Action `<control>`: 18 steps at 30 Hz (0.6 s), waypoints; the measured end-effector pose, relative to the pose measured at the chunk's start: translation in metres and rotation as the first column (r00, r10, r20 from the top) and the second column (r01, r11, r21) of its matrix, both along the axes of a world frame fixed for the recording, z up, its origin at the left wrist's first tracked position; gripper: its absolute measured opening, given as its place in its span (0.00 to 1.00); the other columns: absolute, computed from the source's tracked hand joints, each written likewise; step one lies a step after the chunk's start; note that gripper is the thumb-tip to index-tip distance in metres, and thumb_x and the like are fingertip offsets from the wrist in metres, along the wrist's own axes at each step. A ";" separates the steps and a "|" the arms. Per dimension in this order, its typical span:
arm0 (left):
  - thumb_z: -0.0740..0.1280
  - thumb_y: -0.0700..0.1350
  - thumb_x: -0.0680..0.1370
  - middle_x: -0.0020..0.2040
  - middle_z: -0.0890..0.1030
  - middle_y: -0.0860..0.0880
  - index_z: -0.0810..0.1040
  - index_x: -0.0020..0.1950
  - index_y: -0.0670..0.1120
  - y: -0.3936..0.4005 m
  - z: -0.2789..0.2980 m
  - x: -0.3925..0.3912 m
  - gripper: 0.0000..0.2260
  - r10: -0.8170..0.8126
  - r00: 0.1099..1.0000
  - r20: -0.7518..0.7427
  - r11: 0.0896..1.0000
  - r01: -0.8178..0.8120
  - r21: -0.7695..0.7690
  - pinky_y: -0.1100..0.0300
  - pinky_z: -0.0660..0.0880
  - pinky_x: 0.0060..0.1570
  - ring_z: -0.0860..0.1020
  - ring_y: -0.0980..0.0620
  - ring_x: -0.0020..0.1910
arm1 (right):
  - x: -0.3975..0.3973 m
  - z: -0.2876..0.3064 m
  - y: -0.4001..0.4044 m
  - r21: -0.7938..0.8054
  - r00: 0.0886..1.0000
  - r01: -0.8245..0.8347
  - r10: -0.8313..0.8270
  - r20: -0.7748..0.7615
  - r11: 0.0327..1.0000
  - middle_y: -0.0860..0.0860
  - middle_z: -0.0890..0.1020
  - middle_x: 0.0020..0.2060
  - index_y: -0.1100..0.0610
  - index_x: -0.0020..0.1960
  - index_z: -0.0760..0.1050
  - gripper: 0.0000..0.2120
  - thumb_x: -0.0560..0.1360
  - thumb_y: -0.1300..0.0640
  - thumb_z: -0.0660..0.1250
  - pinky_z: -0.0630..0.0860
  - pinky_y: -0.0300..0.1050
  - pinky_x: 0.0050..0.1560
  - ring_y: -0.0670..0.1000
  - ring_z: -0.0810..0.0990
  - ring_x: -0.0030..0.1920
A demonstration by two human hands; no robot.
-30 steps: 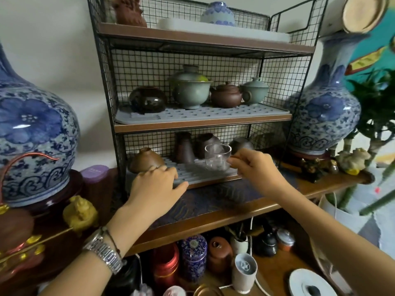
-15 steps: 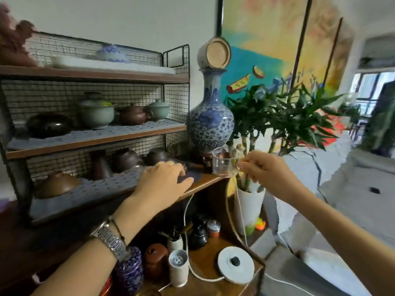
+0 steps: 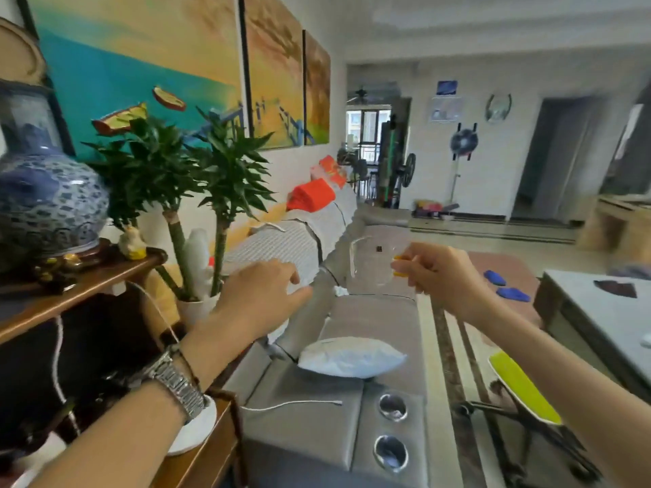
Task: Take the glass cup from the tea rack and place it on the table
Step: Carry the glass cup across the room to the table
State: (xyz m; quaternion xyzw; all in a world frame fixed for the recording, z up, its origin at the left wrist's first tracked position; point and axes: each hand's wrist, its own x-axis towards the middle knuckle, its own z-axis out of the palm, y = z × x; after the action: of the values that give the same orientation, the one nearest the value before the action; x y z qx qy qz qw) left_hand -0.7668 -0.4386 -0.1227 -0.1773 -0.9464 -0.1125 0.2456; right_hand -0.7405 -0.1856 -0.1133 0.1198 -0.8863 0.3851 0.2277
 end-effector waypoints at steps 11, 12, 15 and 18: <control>0.61 0.58 0.76 0.53 0.80 0.48 0.78 0.53 0.49 0.224 0.000 -0.021 0.15 -0.513 0.855 0.072 0.858 0.514 0.009 0.55 0.69 0.47 0.76 0.47 0.52 | 0.092 -0.003 0.179 -0.067 0.882 0.471 -0.472 0.011 0.879 0.51 0.75 0.28 0.48 0.31 0.74 0.13 0.73 0.57 0.68 0.72 0.48 0.34 0.53 0.73 0.30; 0.61 0.58 0.76 0.51 0.80 0.49 0.79 0.51 0.49 0.242 -0.001 -0.023 0.15 -0.556 0.828 0.075 0.831 0.555 0.028 0.55 0.70 0.46 0.76 0.48 0.51 | 0.098 -0.003 0.191 -0.076 0.856 0.517 -0.516 0.032 0.853 0.54 0.75 0.28 0.49 0.31 0.75 0.11 0.73 0.57 0.68 0.72 0.52 0.36 0.55 0.74 0.31; 0.61 0.57 0.76 0.47 0.80 0.50 0.79 0.48 0.50 0.292 -0.008 -0.035 0.13 -0.649 0.758 0.064 0.761 0.648 0.035 0.56 0.69 0.42 0.76 0.49 0.47 | 0.114 -0.005 0.223 -0.001 0.760 0.650 -0.649 0.037 0.760 0.57 0.79 0.31 0.60 0.40 0.77 0.08 0.73 0.55 0.68 0.75 0.52 0.39 0.54 0.76 0.32; 0.60 0.57 0.75 0.43 0.79 0.51 0.79 0.47 0.49 0.338 -0.013 -0.054 0.14 -0.736 0.673 0.074 0.675 0.737 0.006 0.55 0.71 0.40 0.75 0.50 0.42 | 0.119 -0.012 0.244 -0.001 0.679 0.734 -0.734 0.031 0.679 0.59 0.81 0.32 0.62 0.43 0.77 0.10 0.73 0.54 0.67 0.76 0.50 0.39 0.54 0.78 0.32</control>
State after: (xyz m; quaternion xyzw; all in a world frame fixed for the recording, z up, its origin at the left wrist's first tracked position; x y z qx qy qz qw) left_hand -0.8203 -0.1006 -0.1353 -0.5423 -0.8042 -0.1964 0.1437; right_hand -0.6211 0.0580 -0.1249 -0.2522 -0.8605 0.2692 0.3514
